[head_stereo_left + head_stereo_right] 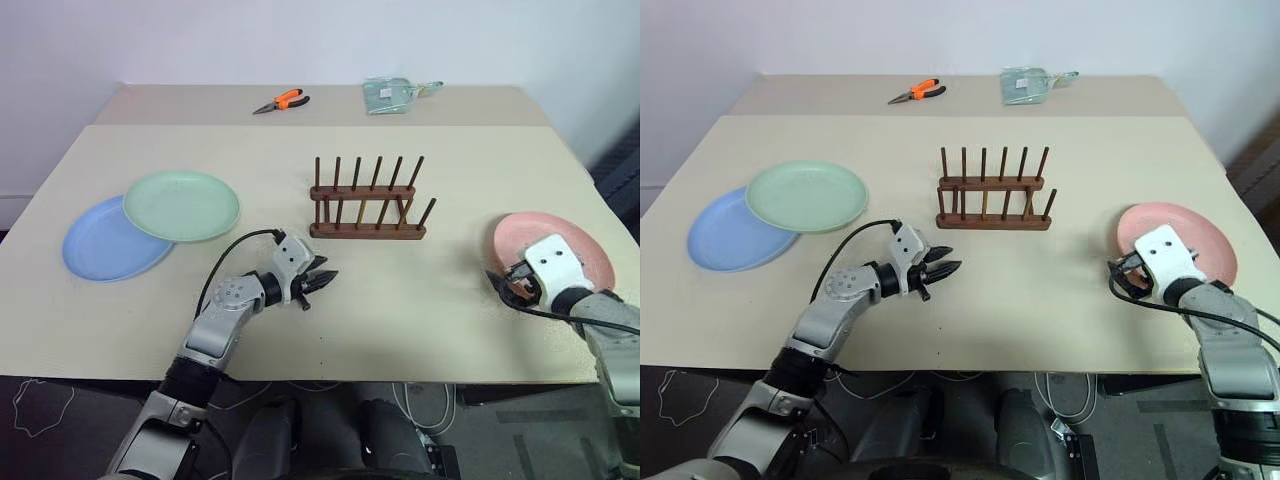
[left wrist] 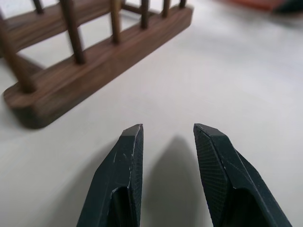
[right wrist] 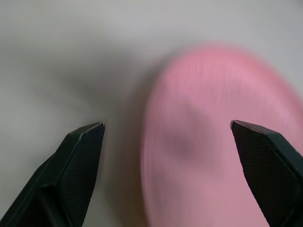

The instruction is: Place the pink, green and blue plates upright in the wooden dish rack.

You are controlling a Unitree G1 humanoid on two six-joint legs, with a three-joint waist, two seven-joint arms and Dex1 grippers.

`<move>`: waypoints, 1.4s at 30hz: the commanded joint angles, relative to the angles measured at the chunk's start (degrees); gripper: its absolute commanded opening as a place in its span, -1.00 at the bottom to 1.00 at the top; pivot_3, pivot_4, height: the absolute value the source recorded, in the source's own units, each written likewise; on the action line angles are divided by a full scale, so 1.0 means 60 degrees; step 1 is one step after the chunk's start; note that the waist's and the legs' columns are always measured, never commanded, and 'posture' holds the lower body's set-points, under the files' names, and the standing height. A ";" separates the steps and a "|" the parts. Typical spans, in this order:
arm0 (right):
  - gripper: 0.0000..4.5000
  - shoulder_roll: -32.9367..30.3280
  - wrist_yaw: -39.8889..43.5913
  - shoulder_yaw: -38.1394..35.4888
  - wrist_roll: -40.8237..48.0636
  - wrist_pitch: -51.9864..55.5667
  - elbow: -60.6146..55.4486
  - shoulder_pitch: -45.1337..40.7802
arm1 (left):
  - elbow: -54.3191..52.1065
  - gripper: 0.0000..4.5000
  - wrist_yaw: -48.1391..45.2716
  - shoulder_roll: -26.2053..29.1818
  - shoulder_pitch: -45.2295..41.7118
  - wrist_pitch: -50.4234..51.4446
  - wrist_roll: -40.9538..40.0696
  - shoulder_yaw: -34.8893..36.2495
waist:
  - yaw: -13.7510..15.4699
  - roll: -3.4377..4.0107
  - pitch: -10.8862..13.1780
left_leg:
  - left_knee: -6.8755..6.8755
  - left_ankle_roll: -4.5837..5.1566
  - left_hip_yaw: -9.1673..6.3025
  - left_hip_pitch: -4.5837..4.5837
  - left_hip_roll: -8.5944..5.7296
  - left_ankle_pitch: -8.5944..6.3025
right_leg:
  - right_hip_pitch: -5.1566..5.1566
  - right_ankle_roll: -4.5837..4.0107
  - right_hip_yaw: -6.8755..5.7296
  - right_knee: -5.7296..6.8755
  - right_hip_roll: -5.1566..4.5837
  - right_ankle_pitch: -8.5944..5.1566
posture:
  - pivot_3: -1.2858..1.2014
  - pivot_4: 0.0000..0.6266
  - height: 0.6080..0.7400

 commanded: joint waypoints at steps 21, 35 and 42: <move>-0.97 0.1985 0.0006 -0.1037 0.5690 0.1586 -0.2790 -0.5618 | -0.0287 -0.25 0.0439 0.0180 -0.0058 -0.0144 -0.0385 0.1023 | -0.0163 0.0014 0.0037 | 0.0010 0.0001 -0.0022 -0.0014 0.0012 0.0002 | -0.0018 0.0037 -0.0021 0.0030 0.0021 0.0018 | 0.03 -0.52 0.96; -0.97 0.3597 -0.1832 -0.1569 0.9744 0.2931 -0.1453 -0.6235 | -0.1010 -0.25 0.0597 0.0045 0.0420 0.0049 -0.0669 0.1114 | 0.0008 -0.0008 0.0025 | -0.0001 0.0004 -0.0038 -0.0076 -0.0013 -0.0002 | -0.0072 0.0028 -0.0028 0.0018 -0.0034 0.0020 | 0.03 -0.52 0.96; -0.97 0.3692 -0.2315 -0.1832 1.0387 0.2815 -0.0335 -0.6207 | -0.1420 -0.25 0.0352 0.0154 0.0533 0.0149 -0.0955 0.1127 | -0.0006 -0.0004 0.0026 | -0.0002 0.0004 -0.0031 -0.0076 -0.0012 -0.0001 | -0.0072 0.0028 -0.0025 0.0020 -0.0031 0.0020 | 0.03 -0.52 0.96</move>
